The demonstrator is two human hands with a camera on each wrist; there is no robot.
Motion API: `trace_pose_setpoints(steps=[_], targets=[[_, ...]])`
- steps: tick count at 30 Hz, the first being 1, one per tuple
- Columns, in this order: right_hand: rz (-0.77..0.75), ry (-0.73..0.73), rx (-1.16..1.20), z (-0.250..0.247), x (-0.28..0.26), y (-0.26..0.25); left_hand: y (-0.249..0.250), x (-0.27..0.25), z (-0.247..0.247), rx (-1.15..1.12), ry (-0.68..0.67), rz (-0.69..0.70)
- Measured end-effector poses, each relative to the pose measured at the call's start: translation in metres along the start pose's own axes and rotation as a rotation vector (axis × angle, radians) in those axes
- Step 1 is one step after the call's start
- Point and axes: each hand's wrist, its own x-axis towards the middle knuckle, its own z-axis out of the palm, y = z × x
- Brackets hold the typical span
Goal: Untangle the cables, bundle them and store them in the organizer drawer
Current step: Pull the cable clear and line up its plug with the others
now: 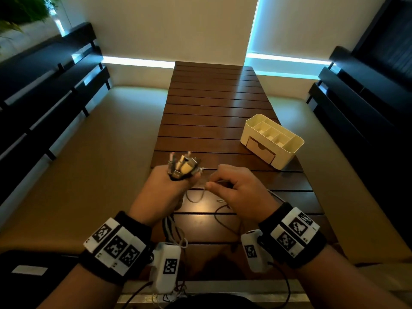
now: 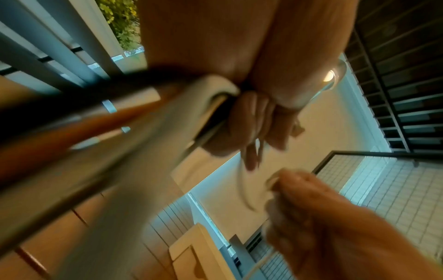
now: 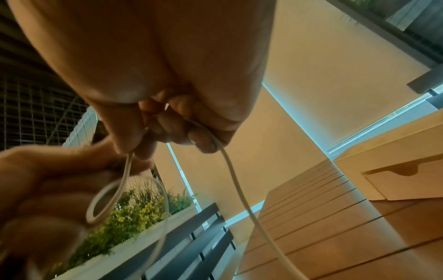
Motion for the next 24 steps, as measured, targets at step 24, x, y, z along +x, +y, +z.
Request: trace_pose_setpoints(steps=[24], targets=[[0.111, 0.037, -0.081, 0.012, 0.003, -0.009, 0.000, -0.019, -0.005, -0.106, 0.149, 0.064]])
